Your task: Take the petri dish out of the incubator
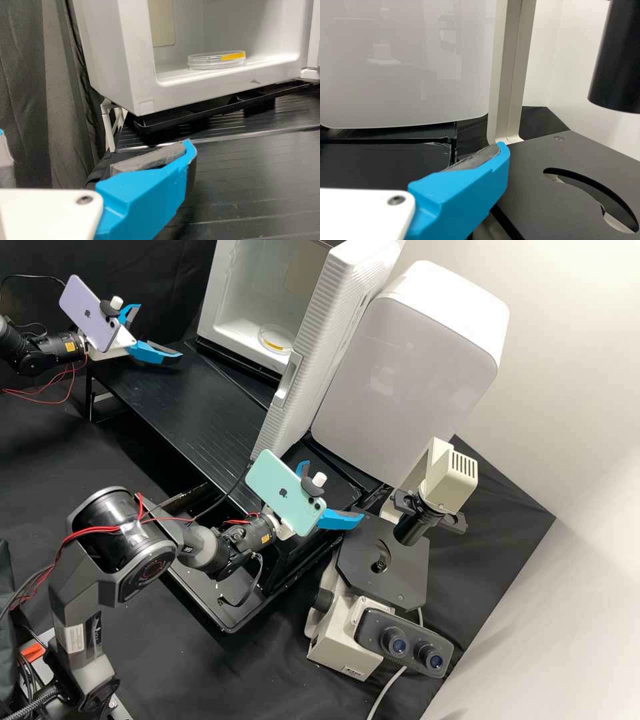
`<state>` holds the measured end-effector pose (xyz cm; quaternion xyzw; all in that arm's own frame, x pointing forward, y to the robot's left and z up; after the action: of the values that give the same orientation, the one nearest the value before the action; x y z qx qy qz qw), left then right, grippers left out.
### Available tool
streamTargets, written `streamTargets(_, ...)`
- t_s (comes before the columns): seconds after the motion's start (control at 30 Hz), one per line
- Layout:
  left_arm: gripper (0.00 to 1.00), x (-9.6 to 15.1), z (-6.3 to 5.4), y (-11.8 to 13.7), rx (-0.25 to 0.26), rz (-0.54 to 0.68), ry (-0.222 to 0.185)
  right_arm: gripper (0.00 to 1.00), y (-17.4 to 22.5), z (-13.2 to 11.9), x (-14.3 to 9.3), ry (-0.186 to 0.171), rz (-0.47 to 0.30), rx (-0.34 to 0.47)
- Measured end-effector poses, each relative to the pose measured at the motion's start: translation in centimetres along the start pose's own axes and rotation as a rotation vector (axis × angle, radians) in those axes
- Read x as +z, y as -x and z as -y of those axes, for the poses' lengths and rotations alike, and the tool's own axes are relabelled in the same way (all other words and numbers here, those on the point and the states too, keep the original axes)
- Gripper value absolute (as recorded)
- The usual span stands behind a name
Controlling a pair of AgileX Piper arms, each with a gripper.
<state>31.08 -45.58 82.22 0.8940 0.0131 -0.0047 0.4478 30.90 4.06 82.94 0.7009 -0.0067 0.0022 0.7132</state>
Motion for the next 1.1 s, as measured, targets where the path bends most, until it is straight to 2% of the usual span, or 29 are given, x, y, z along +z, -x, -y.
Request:
streamTargets(0.63, 1.0, 0.7, 0.2, 0.0, -0.005, 0.023, -0.003, 1.0, 0.0, 0.0, 0.0, 0.0, 0.0, 0.0)
streamTargets(0.83, 1.0, 3.0, 0.8, 0.5, -0.029, 0.099, -0.007, 1.0, 0.0, 0.0, 0.0, 0.0, 0.0, 0.0)
streamTargets(1.1, 1.0, 7.1, 1.0, 1.6, -0.034, 0.252, -0.024, 1.0, 0.0, 0.0, 0.0, 0.0, 0.0, 0.0)
